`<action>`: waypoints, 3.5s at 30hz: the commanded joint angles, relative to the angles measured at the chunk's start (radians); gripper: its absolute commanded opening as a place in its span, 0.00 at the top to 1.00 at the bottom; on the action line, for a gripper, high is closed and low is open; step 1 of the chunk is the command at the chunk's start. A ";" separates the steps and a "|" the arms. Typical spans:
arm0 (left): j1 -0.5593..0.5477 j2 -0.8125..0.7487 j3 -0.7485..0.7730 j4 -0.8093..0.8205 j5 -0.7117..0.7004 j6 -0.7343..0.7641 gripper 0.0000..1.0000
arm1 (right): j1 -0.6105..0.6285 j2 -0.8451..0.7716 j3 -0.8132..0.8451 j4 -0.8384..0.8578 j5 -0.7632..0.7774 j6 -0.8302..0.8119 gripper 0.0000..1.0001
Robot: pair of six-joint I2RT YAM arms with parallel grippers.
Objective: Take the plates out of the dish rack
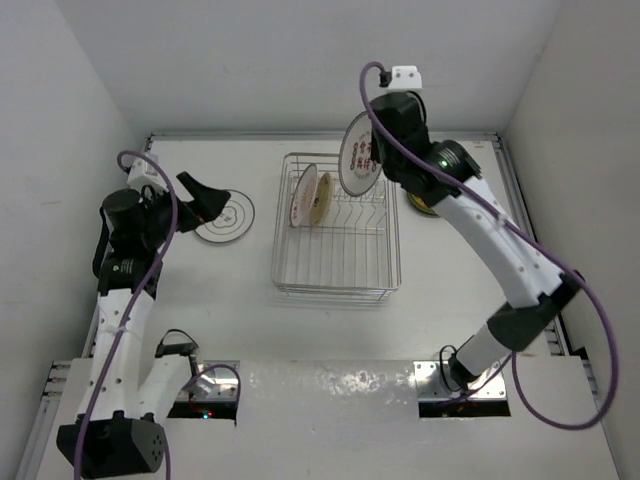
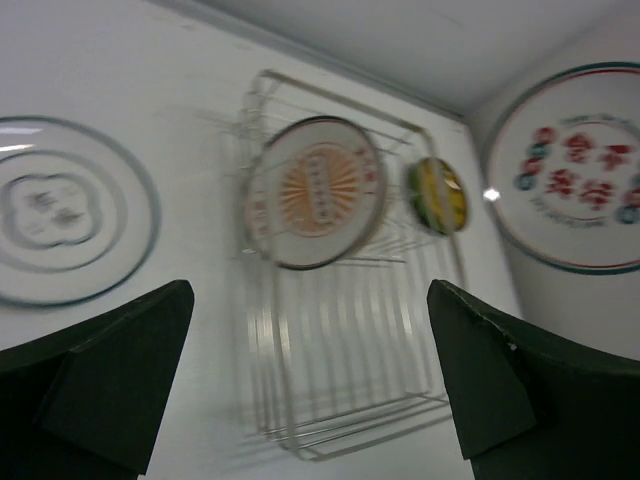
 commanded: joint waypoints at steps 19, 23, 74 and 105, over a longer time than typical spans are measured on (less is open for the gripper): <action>-0.182 0.229 -0.017 0.256 0.297 -0.071 0.19 | -0.021 -0.347 -0.712 0.886 -0.979 0.234 1.00; -0.182 0.248 -0.062 0.417 0.496 -0.133 0.45 | -0.068 -0.315 -0.776 1.010 -1.068 0.375 1.00; 0.038 0.803 0.169 -0.024 -0.465 -0.304 0.00 | -0.027 0.226 -0.137 0.073 -0.405 0.133 0.01; 0.001 -0.099 -0.061 -0.150 -0.465 0.090 0.00 | 0.099 0.639 0.236 0.049 -0.059 0.225 0.81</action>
